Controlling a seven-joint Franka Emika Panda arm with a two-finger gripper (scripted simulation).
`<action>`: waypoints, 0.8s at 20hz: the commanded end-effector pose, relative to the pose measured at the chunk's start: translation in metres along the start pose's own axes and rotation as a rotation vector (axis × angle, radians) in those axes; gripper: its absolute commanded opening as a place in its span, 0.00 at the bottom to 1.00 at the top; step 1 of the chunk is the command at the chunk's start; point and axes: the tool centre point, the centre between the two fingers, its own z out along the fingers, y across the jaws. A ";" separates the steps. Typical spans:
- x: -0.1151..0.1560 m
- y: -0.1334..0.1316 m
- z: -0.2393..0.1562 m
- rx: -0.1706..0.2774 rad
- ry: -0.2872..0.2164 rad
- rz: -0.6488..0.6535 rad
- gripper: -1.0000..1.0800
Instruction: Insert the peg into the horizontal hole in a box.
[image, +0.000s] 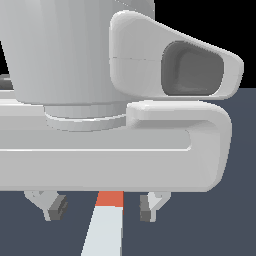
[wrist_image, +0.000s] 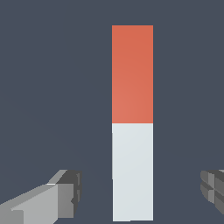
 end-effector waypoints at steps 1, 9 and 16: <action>-0.009 -0.001 0.006 0.000 0.000 -0.003 0.96; -0.013 -0.001 0.012 0.002 0.000 -0.001 0.96; -0.014 -0.002 0.041 0.001 0.001 -0.002 0.96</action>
